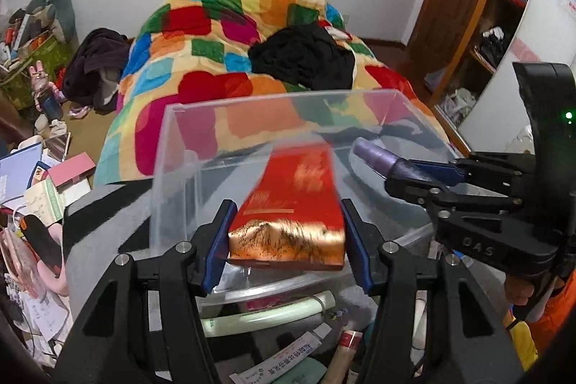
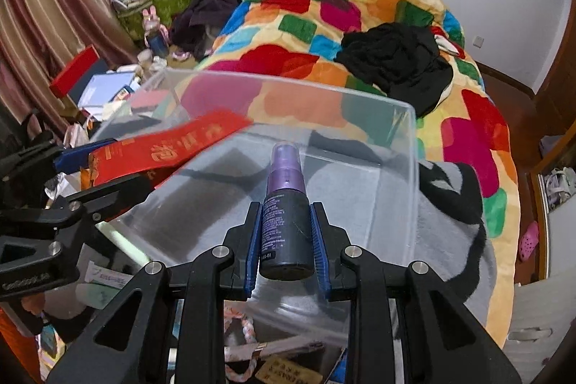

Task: Organize objects
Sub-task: 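Carry the red packet into the clear box and release while the right tool drops the spray bottle in, then grasp the green glass bottle with the left tool while the right tool grasps the blue Max box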

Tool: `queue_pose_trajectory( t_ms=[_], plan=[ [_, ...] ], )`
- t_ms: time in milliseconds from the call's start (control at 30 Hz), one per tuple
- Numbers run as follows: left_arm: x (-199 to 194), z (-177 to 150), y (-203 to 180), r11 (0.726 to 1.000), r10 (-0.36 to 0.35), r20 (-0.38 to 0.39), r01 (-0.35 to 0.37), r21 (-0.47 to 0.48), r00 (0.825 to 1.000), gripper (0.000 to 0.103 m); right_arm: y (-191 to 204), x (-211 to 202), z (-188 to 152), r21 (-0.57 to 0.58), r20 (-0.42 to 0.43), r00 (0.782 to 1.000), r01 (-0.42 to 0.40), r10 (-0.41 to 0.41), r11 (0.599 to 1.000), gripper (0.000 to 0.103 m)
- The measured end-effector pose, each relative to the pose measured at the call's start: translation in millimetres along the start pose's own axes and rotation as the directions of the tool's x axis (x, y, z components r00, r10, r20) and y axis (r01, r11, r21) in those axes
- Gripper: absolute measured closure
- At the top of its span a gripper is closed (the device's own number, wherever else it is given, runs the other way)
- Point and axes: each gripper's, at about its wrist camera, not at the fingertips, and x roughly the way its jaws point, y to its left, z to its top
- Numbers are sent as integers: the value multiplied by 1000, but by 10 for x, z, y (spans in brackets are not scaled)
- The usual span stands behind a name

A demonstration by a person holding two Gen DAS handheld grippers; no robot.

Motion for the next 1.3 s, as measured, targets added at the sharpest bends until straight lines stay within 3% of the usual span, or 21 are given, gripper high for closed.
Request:
queue_pose_trajectory(
  t_ms=[300,533,633,900,1300],
  plan=[
    [-54,-81,-39,1000,-14,-3,14,10,1000,44,-7,-83,-30,2,2,1000,1,-1,1000,79],
    [-430,-224,-41,1000,11,83,-13,22,996,30,-28,-382,-146,-3,77,997,6,-5,1000,59],
    [-578,-320,-24,999,28,111,-30,13,993,22,-76,-537,-229,11,110,994,-1,0,1000,55],
    [-806,-657,-48,998,68,146,-68,-10,987,19,-313,-846,-556,72,174,983,47,-59,996,49],
    [-743,-1122,-389,999,37,124,-37,-2,992,18,-568,-566,-1109,179,70,994,65,-78,982,46]
  ],
)
